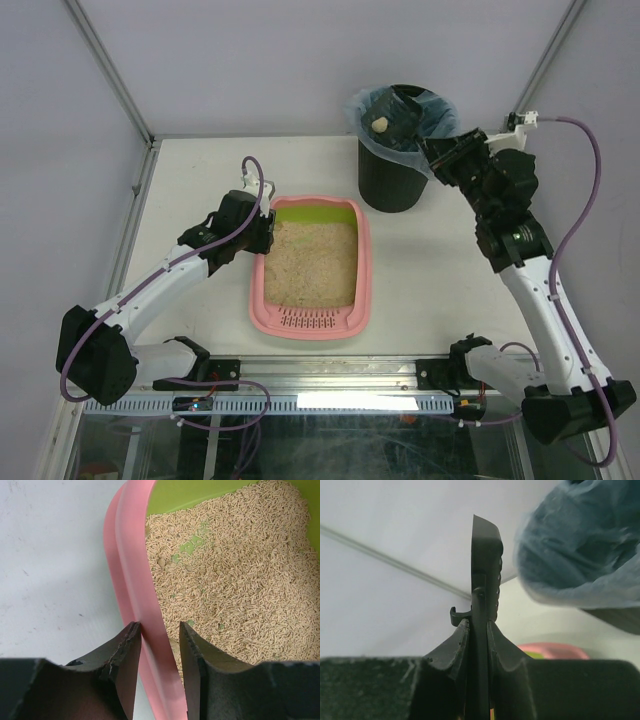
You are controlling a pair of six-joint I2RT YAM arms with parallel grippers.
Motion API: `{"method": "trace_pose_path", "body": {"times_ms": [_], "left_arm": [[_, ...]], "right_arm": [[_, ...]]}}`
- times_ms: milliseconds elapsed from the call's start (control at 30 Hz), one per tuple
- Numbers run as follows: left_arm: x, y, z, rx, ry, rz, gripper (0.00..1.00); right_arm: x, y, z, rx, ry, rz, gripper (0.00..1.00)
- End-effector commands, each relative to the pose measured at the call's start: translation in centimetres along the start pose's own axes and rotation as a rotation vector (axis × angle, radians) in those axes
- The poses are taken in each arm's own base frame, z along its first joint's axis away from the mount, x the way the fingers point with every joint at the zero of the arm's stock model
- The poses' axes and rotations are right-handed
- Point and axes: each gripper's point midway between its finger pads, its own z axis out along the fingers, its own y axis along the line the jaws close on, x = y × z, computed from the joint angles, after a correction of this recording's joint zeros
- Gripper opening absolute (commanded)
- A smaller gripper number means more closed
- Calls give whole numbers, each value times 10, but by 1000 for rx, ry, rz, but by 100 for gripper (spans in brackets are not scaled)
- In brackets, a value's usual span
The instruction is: Clean the litter box
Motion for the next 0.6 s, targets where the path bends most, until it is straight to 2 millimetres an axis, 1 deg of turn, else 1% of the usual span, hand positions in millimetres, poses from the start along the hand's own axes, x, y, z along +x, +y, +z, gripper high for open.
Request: {"method": "trace_pose_path", "body": {"times_ms": [0, 133, 200, 267, 333, 400, 567], "left_arm": [[-11, -21, -7, 106, -48, 2, 36], [-12, -21, -7, 108, -48, 3, 36], [-12, -22, -8, 112, -49, 3, 36], [-12, -22, -8, 112, -50, 2, 36], [-13, -23, -9, 114, -52, 3, 36], [-12, -23, -8, 116, -50, 4, 36], [-11, -24, -7, 122, -42, 4, 36]], "right_arm": [[-44, -12, 20, 110, -122, -131, 0], [-72, -22, 36, 198, -187, -309, 0], [-80, -26, 41, 219, -201, -406, 0], [-86, -25, 46, 207, -213, -516, 0], [-87, -23, 51, 173, -216, -649, 0], [-83, -20, 57, 104, -212, -819, 0], [-76, -14, 60, -23, -272, -1076, 0]]}}
